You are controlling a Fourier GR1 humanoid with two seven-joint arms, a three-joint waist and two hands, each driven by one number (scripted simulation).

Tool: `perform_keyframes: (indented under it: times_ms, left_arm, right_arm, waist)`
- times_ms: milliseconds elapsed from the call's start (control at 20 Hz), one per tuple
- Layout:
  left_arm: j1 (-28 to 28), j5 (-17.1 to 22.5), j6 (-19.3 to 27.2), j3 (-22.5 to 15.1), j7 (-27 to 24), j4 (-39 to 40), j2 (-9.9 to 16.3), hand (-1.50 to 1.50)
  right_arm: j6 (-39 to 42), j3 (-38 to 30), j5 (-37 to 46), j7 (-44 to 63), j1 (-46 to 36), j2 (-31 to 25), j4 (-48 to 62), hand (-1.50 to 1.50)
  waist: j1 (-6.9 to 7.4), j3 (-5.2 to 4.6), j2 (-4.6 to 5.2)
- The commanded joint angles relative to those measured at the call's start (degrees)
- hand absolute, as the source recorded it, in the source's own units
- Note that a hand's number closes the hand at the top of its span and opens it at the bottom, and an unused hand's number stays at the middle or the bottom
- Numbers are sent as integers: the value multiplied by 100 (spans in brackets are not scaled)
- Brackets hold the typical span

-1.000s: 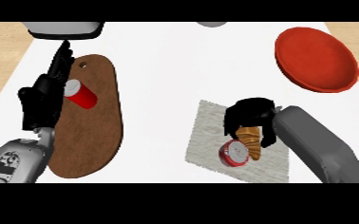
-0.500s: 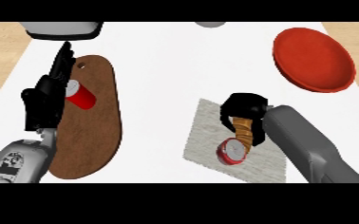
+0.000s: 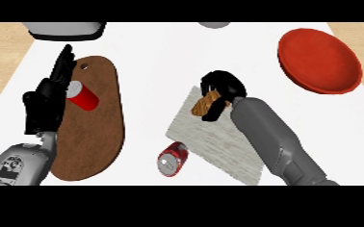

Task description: Pick the croissant from the placemat and place it in the bowl

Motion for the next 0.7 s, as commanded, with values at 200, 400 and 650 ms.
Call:
perform_keyframes:
  times_ms: [200,400,650]
  left_arm:
    - [-12,26,-110,-44,-165,149,-105,0]
    - [106,-30,-102,28,-173,142,-40,0]
    - [180,-37,-52,132,-119,61,-114,0]
  right_arm:
    - [-2368,-323,-485,2434,-780,455,-1083,150]
    - [-3475,72,36,3524,-790,460,-1435,150]
    - [-3382,-43,951,4692,-1083,-18,-1680,150]
  waist:
    - [92,22,-5]
    - [-34,21,-28]
    - [-163,24,-12]
